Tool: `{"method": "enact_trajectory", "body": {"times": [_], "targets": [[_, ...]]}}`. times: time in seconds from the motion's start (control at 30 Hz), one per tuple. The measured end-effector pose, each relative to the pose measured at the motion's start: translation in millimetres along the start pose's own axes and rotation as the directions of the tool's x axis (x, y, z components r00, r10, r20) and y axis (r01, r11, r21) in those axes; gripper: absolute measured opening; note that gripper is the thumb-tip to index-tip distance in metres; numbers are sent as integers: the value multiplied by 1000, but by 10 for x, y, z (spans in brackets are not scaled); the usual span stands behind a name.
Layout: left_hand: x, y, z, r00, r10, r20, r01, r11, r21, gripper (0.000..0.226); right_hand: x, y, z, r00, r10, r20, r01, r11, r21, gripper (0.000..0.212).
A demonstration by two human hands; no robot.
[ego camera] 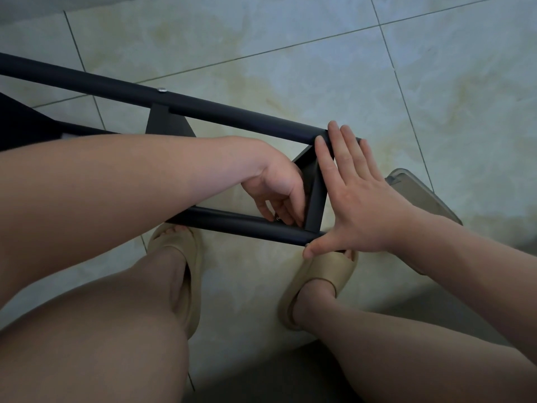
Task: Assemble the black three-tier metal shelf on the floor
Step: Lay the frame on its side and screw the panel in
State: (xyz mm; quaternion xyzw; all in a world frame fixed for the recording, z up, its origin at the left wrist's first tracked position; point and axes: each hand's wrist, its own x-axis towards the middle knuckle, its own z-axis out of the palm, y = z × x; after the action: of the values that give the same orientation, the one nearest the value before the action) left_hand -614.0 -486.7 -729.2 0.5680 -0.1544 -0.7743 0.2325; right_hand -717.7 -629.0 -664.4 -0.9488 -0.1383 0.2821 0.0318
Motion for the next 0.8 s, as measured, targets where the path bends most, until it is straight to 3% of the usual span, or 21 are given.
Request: {"method": "enact_trajectory", "body": {"times": [0.27, 0.43, 0.63, 0.8], "targets": [[-24, 7, 19, 998, -51, 22, 50, 998, 41, 16, 3, 7, 7, 1000, -3, -9, 3, 1000, -3, 157], [-49, 38, -2, 997, -69, 18, 68, 997, 28, 39, 5, 0, 1, 1000, 0, -5, 0, 1000, 4, 157], [-45, 17, 39, 996, -93, 3, 92, 993, 69, 25, 9, 2, 7, 1000, -3, -9, 3, 1000, -5, 157], [-70, 56, 7, 998, -59, -20, 60, 995, 76, 40, 11, -1, 2, 1000, -1, -7, 1, 1000, -6, 157]]}}
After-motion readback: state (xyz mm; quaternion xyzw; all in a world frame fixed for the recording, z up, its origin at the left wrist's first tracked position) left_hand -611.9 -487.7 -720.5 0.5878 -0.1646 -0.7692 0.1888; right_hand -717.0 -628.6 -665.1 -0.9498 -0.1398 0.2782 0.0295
